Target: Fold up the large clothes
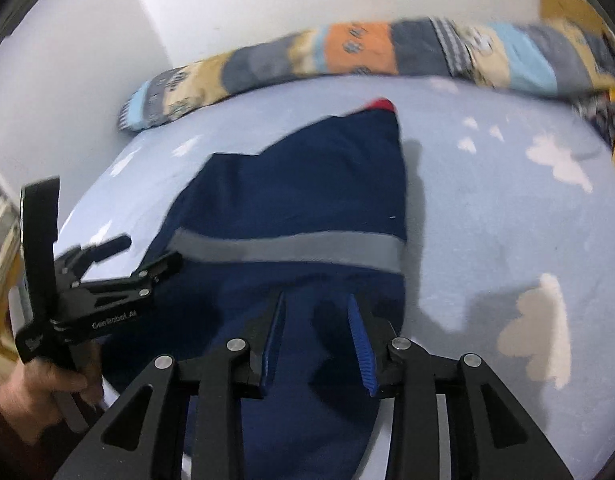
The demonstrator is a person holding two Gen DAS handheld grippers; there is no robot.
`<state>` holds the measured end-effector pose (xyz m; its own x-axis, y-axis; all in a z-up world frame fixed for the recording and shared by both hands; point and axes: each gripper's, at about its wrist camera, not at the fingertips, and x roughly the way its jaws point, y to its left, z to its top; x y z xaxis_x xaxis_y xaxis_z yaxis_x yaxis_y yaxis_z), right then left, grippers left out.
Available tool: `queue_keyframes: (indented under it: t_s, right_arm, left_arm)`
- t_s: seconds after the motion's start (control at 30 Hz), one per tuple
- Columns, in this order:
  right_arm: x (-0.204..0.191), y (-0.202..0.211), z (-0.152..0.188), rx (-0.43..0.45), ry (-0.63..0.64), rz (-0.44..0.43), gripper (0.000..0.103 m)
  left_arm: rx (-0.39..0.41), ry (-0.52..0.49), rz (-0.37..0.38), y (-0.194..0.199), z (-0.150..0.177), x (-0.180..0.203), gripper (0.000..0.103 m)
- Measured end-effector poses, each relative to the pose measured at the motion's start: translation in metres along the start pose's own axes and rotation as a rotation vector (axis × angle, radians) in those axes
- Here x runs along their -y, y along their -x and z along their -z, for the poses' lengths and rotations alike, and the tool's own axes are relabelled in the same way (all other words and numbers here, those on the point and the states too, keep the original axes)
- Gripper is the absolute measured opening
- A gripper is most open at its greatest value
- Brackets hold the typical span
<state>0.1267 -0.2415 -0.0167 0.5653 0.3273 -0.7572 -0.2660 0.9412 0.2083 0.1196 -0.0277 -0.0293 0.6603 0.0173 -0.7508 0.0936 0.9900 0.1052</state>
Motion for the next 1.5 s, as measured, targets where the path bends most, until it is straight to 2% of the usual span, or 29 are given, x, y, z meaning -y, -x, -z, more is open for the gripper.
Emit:
queue_keyframes:
  t_s: [0.17, 0.23, 0.33, 0.53, 0.77, 1.13, 1.5]
  right_arm:
    - [-0.019, 0.029, 0.026, 0.061, 0.033, -0.041, 0.036]
    - [-0.022, 0.033, 0.036, 0.059, 0.032, -0.049, 0.036]
    - [-0.025, 0.041, 0.056, 0.058, 0.004, -0.047, 0.036]
    - [-0.023, 0.04, 0.08, 0.024, -0.066, -0.025, 0.036]
    - [-0.022, 0.027, 0.087, -0.015, -0.049, 0.043, 0.036]
    - [-0.021, 0.016, 0.092, -0.041, -0.056, 0.047, 0.038]
    - [-0.029, 0.003, 0.095, -0.07, -0.007, 0.071, 0.043]
  left_arm:
    - [0.053, 0.005, -0.001, 0.037, 0.035, -0.005, 0.094]
    - [0.062, 0.014, 0.008, 0.047, 0.052, -0.005, 0.094]
    - [0.079, 0.012, 0.002, 0.052, 0.069, -0.006, 0.094]
    - [0.048, 0.001, -0.003, 0.041, 0.085, -0.004, 0.094]
    - [0.039, 0.001, 0.003, 0.031, 0.091, -0.001, 0.094]
    - [0.046, 0.007, 0.011, 0.027, 0.092, -0.001, 0.094]
    - [0.053, 0.003, 0.011, 0.023, 0.092, 0.0, 0.095]
